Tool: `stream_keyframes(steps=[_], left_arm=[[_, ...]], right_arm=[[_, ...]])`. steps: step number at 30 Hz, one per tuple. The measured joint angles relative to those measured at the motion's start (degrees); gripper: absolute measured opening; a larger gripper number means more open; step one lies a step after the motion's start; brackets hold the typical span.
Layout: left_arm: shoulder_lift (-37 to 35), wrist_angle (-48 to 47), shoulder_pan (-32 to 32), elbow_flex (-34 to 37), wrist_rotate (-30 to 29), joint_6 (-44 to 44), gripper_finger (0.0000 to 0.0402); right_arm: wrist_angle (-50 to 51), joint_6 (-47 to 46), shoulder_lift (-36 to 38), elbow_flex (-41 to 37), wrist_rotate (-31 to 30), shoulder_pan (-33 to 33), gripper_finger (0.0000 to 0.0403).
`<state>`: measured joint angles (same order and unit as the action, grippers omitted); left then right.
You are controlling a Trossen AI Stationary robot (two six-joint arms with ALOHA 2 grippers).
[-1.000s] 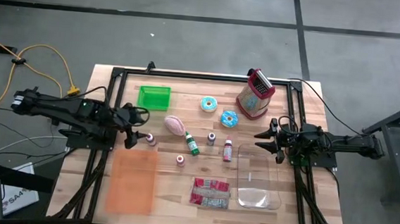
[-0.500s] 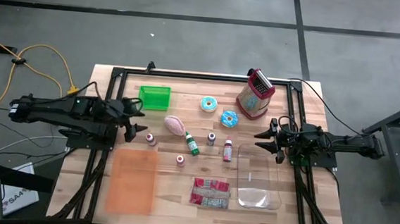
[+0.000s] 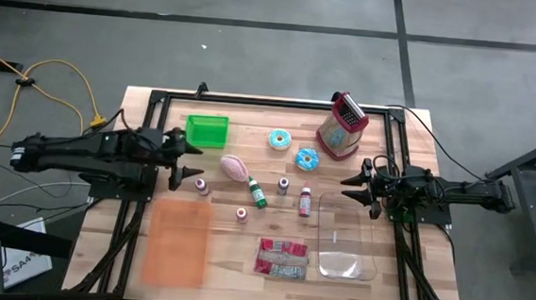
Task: Pick & Place Food Item
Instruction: Put the red paint bottle into the transparent bin
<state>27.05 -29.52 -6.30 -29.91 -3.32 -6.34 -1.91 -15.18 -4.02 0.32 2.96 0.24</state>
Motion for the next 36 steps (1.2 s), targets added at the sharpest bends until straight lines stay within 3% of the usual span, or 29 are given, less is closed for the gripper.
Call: stream_keyframes(steps=[5, 10, 21, 27, 36], left_arm=[[0.86, 0.75, -3.62, 0.0, 5.7, 1.64, 0.0293], [2.58, 0.74, -7.45, 0.0, 6.9, 2.03, 0.0293], [5.33, 1.44, -11.96, -1.14, 18.57, 13.79, 0.0293], [5.35, -3.92, -17.57, -1.4, 25.86, 19.49, 0.0293], [5.31, -10.9, -25.01, -1.4, 27.3, 28.2, 0.0293]], right_arm=[[0.0, 0.01, -0.01, -0.01, -0.01, 0.0, 0.0142], [0.0, 0.02, -0.01, -0.02, -0.02, 0.01, 0.0142], [0.0, 0.01, 0.0, -0.01, -0.02, 0.0, 0.0142], [0.0, 0.02, 0.01, -0.02, -0.02, 0.01, 0.0142], [0.0, 0.01, 0.0, 0.0, 0.0, 0.01, 0.0142]])
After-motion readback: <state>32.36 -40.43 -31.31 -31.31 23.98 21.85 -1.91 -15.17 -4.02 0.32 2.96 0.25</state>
